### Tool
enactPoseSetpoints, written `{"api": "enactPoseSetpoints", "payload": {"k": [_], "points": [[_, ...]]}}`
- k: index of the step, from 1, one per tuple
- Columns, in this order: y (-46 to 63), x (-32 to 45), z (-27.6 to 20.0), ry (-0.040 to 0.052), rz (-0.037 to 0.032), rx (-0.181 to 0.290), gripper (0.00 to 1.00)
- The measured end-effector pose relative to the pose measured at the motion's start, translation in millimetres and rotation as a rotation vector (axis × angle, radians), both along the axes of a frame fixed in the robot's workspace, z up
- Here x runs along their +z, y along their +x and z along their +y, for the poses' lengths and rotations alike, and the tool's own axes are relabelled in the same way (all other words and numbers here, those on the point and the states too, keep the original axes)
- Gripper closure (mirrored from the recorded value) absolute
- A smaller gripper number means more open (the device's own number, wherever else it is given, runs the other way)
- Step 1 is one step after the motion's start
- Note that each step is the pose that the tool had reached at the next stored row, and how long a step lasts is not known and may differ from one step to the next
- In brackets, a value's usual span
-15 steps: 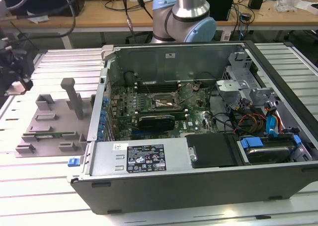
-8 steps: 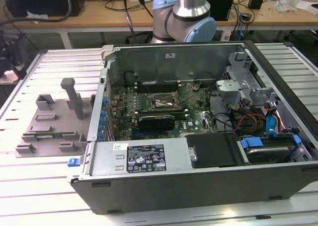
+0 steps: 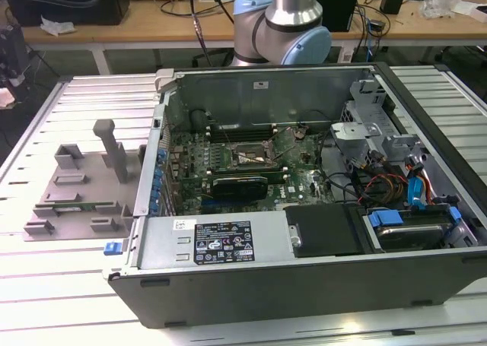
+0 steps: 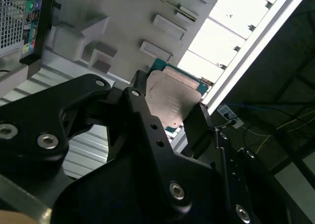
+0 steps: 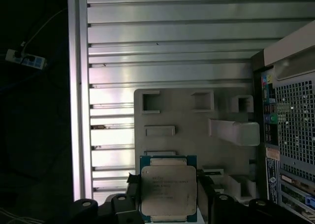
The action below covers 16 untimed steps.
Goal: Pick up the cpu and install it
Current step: 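Pick up the cpu and move it towards the insertion slot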
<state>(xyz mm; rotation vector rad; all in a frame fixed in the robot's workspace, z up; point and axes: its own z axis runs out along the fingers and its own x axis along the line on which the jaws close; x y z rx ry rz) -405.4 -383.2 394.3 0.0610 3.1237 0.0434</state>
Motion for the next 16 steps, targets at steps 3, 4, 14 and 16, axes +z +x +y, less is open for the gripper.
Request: {"api": "enactPoseSetpoints", "payload": {"k": [3, 4, 14, 16], "points": [[8.9, 0.0, 0.0, 0.0, 0.0, 0.0, 0.45], [13.3, 0.0, 0.0, -0.0001, 0.0001, 0.0, 0.45], [50.5, 0.1, 0.0, -0.0001, 0.0001, 0.0, 0.45], [60.3, 0.0, 0.0, 0.0, 0.0, 0.0, 0.45]]}}
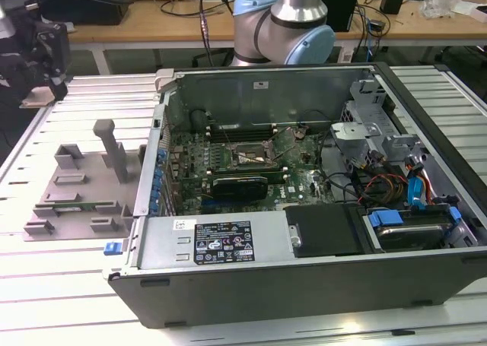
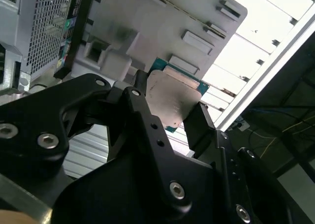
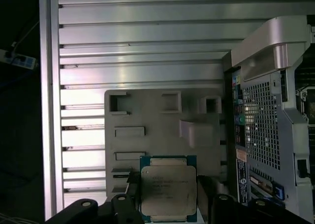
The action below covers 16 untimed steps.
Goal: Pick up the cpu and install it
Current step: 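Pick up the cpu and move it towards the insertion slot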
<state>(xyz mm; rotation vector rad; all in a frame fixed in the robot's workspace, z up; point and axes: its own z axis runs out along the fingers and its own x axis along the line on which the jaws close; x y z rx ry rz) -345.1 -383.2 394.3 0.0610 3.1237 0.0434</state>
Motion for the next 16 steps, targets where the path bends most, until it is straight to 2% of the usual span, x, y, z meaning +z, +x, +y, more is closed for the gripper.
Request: {"api": "enactPoseSetpoints", "payload": {"k": [4, 10, 12, 14, 16], "points": [[17.6, 0.0, 0.0, 0.0, 0.0, 0.0, 0.45], [32.9, 0.0, 0.0, 0.0, 0.0001, 0.0, 0.45], [41.1, 0.0, 0.0, 0.0, 0.0001, 0.0, 0.45], [52.9, 0.0, 0.0, 0.0, 0.0001, 0.0, 0.45], [72.1, 0.0, 0.0, 0.0, 0.0003, 0.0, 0.45]]}}
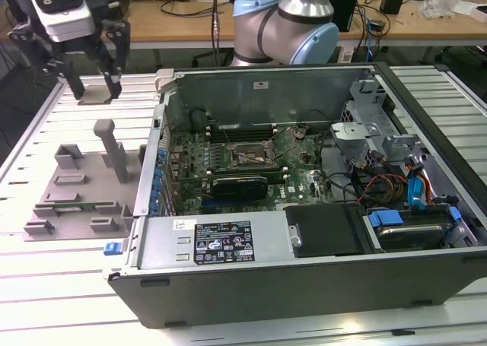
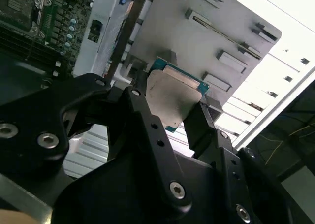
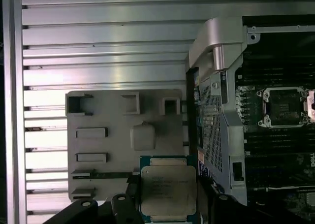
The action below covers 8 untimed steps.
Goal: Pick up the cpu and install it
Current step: 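Pick up the cpu and move it towards the insertion slot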
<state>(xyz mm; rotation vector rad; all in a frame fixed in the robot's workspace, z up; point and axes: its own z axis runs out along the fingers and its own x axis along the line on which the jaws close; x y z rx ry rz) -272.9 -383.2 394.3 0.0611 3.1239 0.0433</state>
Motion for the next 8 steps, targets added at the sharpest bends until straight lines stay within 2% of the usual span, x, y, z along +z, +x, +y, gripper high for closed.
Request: {"api": "enactPoseSetpoints", "payload": {"k": [1, 3, 8], "points": [[11.9, 0.0, 0.0, -0.0001, 0.0001, 0.0, 0.45], [27.6, 0.0, 0.0, 0.0001, 0.0001, 0.0, 0.45], [49.9, 0.0, 0.0, -0.0001, 0.0003, 0.0, 0.45]]}}
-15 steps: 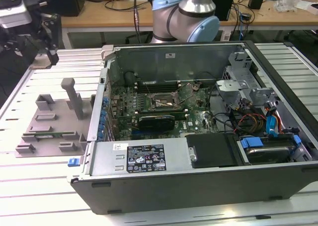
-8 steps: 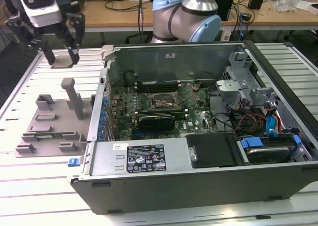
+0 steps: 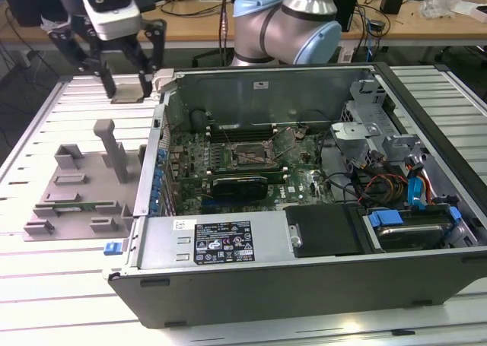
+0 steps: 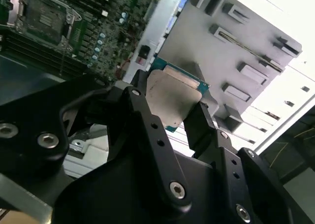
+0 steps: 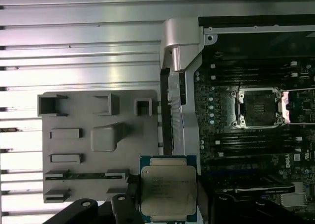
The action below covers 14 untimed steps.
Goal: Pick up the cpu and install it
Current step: 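Pick up the cpu and move it towards the insertion slot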
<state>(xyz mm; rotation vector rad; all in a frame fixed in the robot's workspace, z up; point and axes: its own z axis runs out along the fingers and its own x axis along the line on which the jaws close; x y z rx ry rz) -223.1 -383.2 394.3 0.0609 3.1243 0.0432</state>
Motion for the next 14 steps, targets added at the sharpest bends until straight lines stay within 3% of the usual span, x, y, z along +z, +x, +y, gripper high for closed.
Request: {"api": "enactPoseSetpoints", "payload": {"k": [10, 14], "points": [[46.7, -0.1, 0.1, 0.0001, 0.0003, 0.0, 0.45], [72.0, -0.1, 0.0, 0.0001, 0.0003, 0.0, 0.45]]}}
